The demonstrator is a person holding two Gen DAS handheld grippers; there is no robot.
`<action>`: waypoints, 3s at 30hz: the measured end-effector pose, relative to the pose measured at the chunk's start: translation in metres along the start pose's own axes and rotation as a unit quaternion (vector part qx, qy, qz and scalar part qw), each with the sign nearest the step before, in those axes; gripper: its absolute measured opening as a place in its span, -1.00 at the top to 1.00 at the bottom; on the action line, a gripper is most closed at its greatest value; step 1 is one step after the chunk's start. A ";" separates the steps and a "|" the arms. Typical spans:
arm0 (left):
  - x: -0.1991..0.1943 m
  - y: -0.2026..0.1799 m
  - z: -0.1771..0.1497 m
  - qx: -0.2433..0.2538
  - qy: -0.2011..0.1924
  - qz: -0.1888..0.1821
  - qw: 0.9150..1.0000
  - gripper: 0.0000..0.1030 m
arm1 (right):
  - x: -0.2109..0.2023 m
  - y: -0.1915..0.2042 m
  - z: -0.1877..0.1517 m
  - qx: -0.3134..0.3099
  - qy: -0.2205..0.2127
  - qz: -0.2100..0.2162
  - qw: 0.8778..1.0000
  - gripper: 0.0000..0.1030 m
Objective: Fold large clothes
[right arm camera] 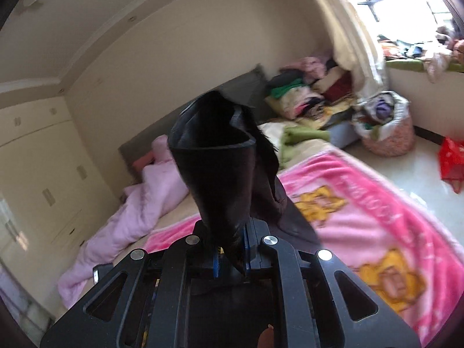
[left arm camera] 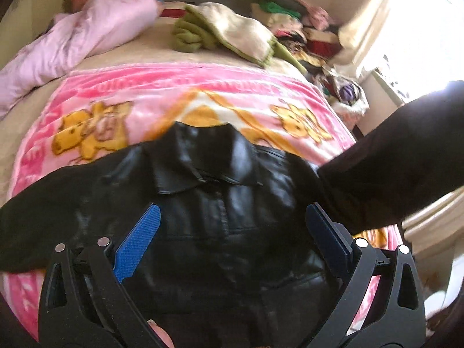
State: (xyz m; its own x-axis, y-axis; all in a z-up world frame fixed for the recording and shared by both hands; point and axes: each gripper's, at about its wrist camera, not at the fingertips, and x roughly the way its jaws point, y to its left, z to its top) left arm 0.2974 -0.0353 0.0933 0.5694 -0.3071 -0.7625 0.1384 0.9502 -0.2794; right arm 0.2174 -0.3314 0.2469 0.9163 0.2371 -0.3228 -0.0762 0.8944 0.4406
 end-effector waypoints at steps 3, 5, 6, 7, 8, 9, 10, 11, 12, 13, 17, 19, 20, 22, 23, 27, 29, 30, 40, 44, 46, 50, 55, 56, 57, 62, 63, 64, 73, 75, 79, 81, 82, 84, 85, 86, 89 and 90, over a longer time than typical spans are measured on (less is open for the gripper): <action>-0.012 0.031 0.001 -0.027 -0.011 -0.001 1.000 -0.82 | 0.027 0.035 -0.020 -0.022 0.016 0.024 0.999 0.79; -0.019 0.052 0.001 -0.049 -0.013 -0.004 0.999 -0.82 | 0.044 0.055 -0.032 -0.036 0.028 0.038 0.998 0.79; -0.021 0.063 0.001 -0.060 -0.013 -0.004 0.998 -0.82 | 0.055 0.065 -0.042 -0.045 0.036 0.047 0.997 0.79; -0.023 0.071 0.001 -0.067 -0.014 -0.003 0.998 -0.82 | 0.062 0.071 -0.048 -0.053 0.043 0.054 0.996 0.79; -0.026 0.081 0.001 -0.075 -0.015 0.001 0.997 -0.82 | 0.069 0.079 -0.057 -0.059 0.050 0.059 0.995 0.79; -0.028 0.090 0.001 -0.082 -0.015 0.003 0.997 -0.82 | 0.078 0.088 -0.067 -0.066 0.059 0.066 0.994 0.79; -0.031 0.102 0.000 -0.094 -0.016 0.004 0.995 -0.82 | 0.086 0.098 -0.078 -0.074 0.071 0.071 0.992 0.79; -0.032 0.109 -0.001 -0.101 -0.017 0.003 0.995 -0.82 | 0.092 0.106 -0.088 -0.078 0.078 0.074 0.991 0.79; -0.033 0.117 -0.002 -0.110 -0.018 0.000 0.994 -0.82 | 0.100 0.112 -0.098 -0.083 0.088 0.079 0.990 0.79; -0.034 0.124 -0.004 -0.114 -0.019 -0.001 0.993 -0.82 | 0.107 0.117 -0.107 -0.088 0.098 0.081 0.988 0.79; -0.033 0.145 -0.010 -0.129 -0.013 0.000 0.991 -0.82 | 0.129 0.130 -0.140 -0.096 0.131 0.085 0.983 0.76; -0.032 0.151 -0.014 -0.133 -0.013 -0.004 0.991 -0.82 | 0.139 0.134 -0.158 -0.099 0.148 0.083 0.980 0.74; -0.032 0.154 -0.017 -0.135 -0.011 -0.009 0.991 -0.82 | 0.145 0.135 -0.168 -0.101 0.158 0.081 0.979 0.74; -0.031 0.159 -0.022 -0.140 -0.011 -0.018 0.990 -0.82 | 0.155 0.138 -0.184 -0.103 0.173 0.079 0.976 0.74; -0.030 0.162 -0.024 -0.143 -0.009 -0.021 0.989 -0.82 | 0.158 0.137 -0.189 -0.105 0.177 0.078 0.976 0.73; -0.026 0.169 -0.033 -0.153 -0.005 -0.033 0.988 -0.82 | 0.170 0.144 -0.219 -0.120 0.196 0.074 0.971 0.68; -0.023 0.172 -0.038 -0.158 -0.004 -0.036 0.987 -0.82 | 0.176 0.145 -0.232 -0.126 0.203 0.074 0.968 0.62; -0.022 0.173 -0.039 -0.160 -0.002 -0.038 0.986 -0.82 | 0.179 0.147 -0.239 -0.129 0.210 0.078 0.966 0.53; -0.004 0.186 -0.053 -0.162 0.017 -0.033 0.986 -0.82 | 0.189 0.139 -0.264 -0.122 0.247 0.101 0.956 -0.75; 0.001 0.193 -0.060 -0.181 0.023 -0.053 0.982 -0.82 | 0.179 0.126 -0.258 -0.127 0.248 0.114 0.954 -0.86; 0.000 0.199 -0.062 -0.190 0.018 -0.057 0.980 -0.82 | 0.174 0.119 -0.254 -0.131 0.248 0.122 0.952 -0.86; 0.004 0.200 -0.067 -0.196 0.022 -0.070 0.978 -0.82 | 0.165 0.096 -0.243 -0.118 0.245 0.121 0.955 -0.88; 0.024 0.186 -0.072 -0.175 0.051 -0.047 0.982 -0.82 | 0.163 0.034 -0.214 -0.083 0.232 0.051 0.968 -0.88; 0.030 0.181 -0.073 -0.171 0.057 -0.051 0.982 -0.82 | 0.161 0.019 -0.205 -0.066 0.225 0.043 0.971 -0.88; 0.035 0.177 -0.075 -0.168 0.062 -0.052 0.983 -0.82 | 0.160 0.008 -0.199 -0.052 0.219 0.041 0.973 -0.88; 0.060 0.164 -0.081 -0.168 0.075 -0.027 0.982 -0.55 | 0.154 -0.046 -0.167 -0.009 0.190 -0.016 0.982 -0.88; 0.062 0.161 -0.081 -0.166 0.074 -0.026 0.983 -0.24 | 0.155 -0.056 -0.161 -0.006 0.189 -0.034 0.981 -0.88; 0.064 0.158 -0.081 -0.162 0.073 -0.022 0.984 -0.05 | 0.156 -0.066 -0.157 -0.004 0.191 -0.047 0.981 -0.88; 0.037 0.139 -0.070 -0.089 0.012 -0.010 0.996 0.85 | 0.201 -0.119 -0.162 0.012 0.234 -0.127 0.964 -0.85; 0.030 0.133 -0.065 -0.082 -0.003 -0.011 0.997 0.86 | 0.212 -0.127 -0.168 0.030 0.247 -0.126 0.960 -0.59; 0.015 0.128 -0.056 -0.063 -0.031 -0.022 0.997 0.86 | 0.221 -0.135 -0.174 0.077 0.253 -0.084 0.961 -0.11; 0.017 0.126 -0.055 -0.058 -0.033 -0.011 0.998 0.87 | 0.220 -0.134 -0.175 0.074 0.246 -0.081 0.963 0.54; 0.019 0.127 -0.056 -0.057 -0.032 -0.007 0.998 0.87 | 0.220 -0.133 -0.175 0.069 0.245 -0.079 0.964 0.60; 0.027 0.131 -0.059 -0.063 -0.021 -0.006 0.998 0.87 | 0.217 -0.133 -0.175 0.055 0.233 -0.090 0.967 0.72; 0.035 0.132 -0.062 -0.064 -0.012 0.001 0.998 0.87 | 0.216 -0.136 -0.175 0.058 0.229 -0.095 0.967 0.72; 0.040 0.134 -0.063 -0.064 -0.005 0.006 0.998 0.86 | 0.216 -0.141 -0.176 0.066 0.229 -0.099 0.966 0.72; 0.055 0.138 -0.071 -0.065 0.015 0.021 0.998 0.86 | 0.219 -0.145 -0.178 0.071 0.230 -0.104 0.965 0.69; 0.057 0.140 -0.073 -0.063 0.018 0.026 0.998 0.85 | 0.219 -0.142 -0.178 0.058 0.233 -0.108 0.965 0.62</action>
State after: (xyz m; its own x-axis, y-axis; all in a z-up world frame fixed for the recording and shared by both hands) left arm 0.2906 0.0761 -0.0319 0.5440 -0.2621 -0.7971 0.0057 0.9511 -0.3088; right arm 0.3590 -0.3387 -0.0354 0.6277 0.2187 -0.7471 0.1668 0.8996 0.4035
